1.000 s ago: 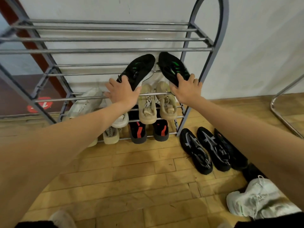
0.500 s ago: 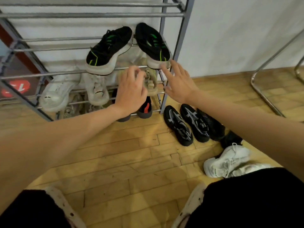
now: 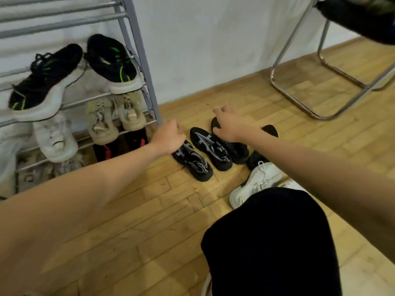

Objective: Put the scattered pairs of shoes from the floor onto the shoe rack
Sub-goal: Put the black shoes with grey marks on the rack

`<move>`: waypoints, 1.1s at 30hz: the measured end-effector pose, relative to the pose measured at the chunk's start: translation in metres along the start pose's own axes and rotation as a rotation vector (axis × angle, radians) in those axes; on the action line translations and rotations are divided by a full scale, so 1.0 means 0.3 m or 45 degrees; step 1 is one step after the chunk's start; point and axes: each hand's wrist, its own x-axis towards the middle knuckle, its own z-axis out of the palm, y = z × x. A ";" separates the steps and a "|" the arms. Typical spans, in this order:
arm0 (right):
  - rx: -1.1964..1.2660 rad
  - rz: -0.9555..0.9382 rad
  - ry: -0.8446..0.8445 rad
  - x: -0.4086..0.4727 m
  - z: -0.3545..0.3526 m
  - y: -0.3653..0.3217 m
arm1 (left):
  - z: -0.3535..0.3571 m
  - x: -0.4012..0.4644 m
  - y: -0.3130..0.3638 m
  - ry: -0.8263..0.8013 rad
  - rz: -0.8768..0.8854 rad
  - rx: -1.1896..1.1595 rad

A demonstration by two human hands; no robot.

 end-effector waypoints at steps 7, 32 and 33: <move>-0.038 0.004 -0.325 0.047 0.224 0.167 | 0.259 0.097 -0.068 -0.198 0.036 0.081; -0.038 0.182 -0.309 0.190 0.594 0.125 | 0.598 0.138 -0.184 -0.197 -0.290 -0.392; 0.048 0.210 -0.336 0.175 0.582 0.105 | 0.575 0.121 -0.200 -0.203 -0.275 -0.369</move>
